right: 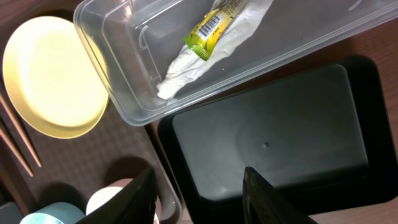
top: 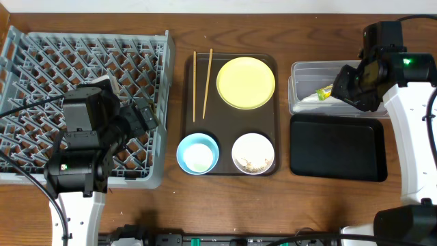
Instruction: Sort waste into correct bins and load items into the dishwasher
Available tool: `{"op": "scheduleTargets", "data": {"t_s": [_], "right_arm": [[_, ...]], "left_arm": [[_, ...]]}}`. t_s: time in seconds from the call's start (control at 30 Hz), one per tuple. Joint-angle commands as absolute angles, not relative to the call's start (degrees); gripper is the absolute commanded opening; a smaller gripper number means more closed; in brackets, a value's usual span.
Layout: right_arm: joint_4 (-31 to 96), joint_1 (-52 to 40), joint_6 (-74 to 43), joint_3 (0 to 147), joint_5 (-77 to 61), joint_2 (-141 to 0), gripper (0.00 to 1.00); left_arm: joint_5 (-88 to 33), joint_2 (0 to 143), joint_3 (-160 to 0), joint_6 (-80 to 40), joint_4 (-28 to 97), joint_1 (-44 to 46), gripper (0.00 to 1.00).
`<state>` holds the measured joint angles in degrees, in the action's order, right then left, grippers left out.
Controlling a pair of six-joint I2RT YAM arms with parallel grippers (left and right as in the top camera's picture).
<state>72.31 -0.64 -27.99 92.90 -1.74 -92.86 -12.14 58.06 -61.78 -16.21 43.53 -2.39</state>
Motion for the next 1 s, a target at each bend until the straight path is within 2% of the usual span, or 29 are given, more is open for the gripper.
{"op": "scheduleTargets", "data": {"t_s": [0.0, 0.97], "right_arm": [[72.84, -1.15, -27.09, 92.88, -1.78, -93.12, 0.43], [73.03, -1.43, -25.58, 92.88, -1.61, -93.12, 0.43]], "left_arm": [[-12.86, 57.93, -63.02, -15.25, 43.68, -2.17, 0.98], [-12.86, 57.93, -63.02, -15.25, 43.68, -2.17, 0.98]]}}
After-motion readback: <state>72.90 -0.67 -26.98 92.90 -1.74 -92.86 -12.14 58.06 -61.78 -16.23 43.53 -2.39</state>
